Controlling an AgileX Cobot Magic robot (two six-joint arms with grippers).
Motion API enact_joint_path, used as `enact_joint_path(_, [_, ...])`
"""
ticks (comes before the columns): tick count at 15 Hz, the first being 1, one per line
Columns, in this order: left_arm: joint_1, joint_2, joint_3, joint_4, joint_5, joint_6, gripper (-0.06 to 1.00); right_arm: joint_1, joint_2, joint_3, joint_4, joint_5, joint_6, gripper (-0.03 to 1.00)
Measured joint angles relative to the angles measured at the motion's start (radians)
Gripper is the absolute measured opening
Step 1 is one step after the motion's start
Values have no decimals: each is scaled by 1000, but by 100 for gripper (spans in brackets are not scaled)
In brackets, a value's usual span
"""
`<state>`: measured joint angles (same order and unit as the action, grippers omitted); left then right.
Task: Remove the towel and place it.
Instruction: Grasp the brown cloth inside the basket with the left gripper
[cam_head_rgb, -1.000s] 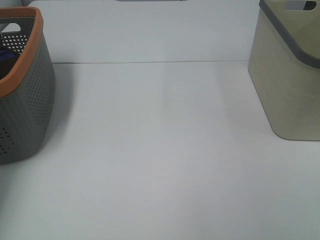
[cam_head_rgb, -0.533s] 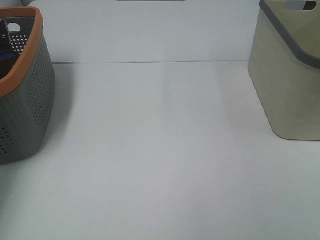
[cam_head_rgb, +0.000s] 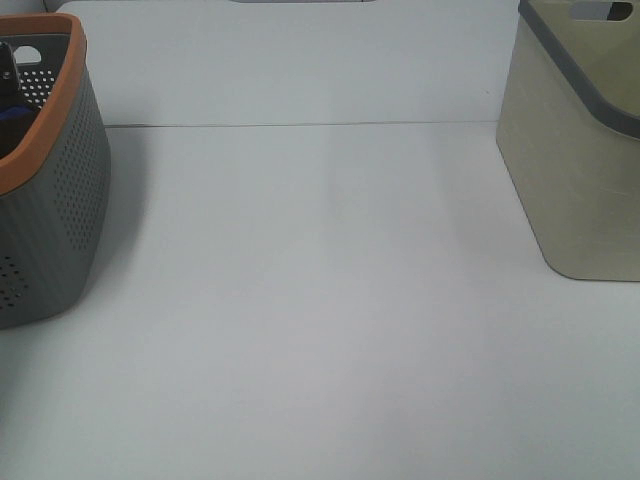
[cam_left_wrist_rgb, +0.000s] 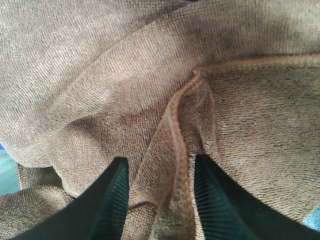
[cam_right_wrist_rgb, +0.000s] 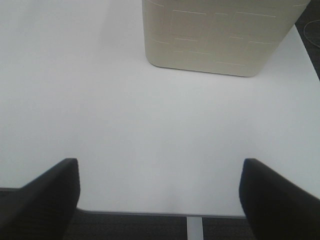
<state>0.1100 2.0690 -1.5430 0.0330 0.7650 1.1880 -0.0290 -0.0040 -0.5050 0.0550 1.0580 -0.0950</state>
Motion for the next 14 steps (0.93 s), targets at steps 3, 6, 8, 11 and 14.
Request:
enact_joint_path(3, [0,0,0,0,28,20,20,0,0,0,0,0,0,85])
enact_joint_path(6, [0,0,0,-1,43,31,0,0,0,0,0,0,0,85])
enact_joint_path(8, [0,0,0,-16,43,-4,0,0,0,0,0,0,0,85])
enact_joint_path(11, [0,0,0,-59,-28,-168,0,0,0,0,0,0,0,85])
enact_joint_path(14, [0,-4,0,-53,-63,-196,0,0,0,0,0,0,0,85])
